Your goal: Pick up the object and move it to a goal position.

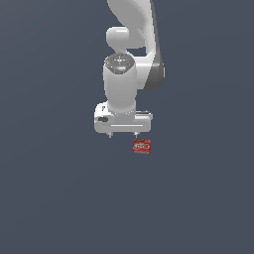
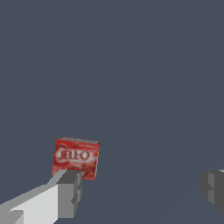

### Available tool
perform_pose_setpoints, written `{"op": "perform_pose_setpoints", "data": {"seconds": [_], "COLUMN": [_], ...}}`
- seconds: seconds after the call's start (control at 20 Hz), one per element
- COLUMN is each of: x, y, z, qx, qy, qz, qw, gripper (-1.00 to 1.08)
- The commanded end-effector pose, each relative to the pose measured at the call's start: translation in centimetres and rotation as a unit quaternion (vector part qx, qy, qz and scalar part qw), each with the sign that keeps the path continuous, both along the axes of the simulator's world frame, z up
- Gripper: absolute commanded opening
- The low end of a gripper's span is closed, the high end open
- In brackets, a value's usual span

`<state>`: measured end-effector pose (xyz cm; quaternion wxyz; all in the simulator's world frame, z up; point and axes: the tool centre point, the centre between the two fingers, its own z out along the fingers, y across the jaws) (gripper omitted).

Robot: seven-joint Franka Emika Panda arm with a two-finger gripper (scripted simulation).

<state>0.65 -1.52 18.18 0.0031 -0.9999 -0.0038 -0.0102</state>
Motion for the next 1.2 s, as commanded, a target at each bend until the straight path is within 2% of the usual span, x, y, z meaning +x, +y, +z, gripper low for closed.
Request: {"op": "perform_pose_setpoints", "data": {"seconds": [0.0,0.6,0.9,1.15], "x": [-0.1,-0.2,-0.4,-0.6], "y": [-0.3,-0.2,0.3,1.1], "z": [-0.3,-0.7,-1.6,-2.7], "qx": [-0.002,-0.004,-0.007,-0.01], "qy": [0.001,0.003,0.004,0.006], "qz": [0.005,0.024,0.073,0.134], "qw": [1.0,0.9997,0.9973,0.9909], "gripper": [1.0,1.0,1.0,1.0]}}
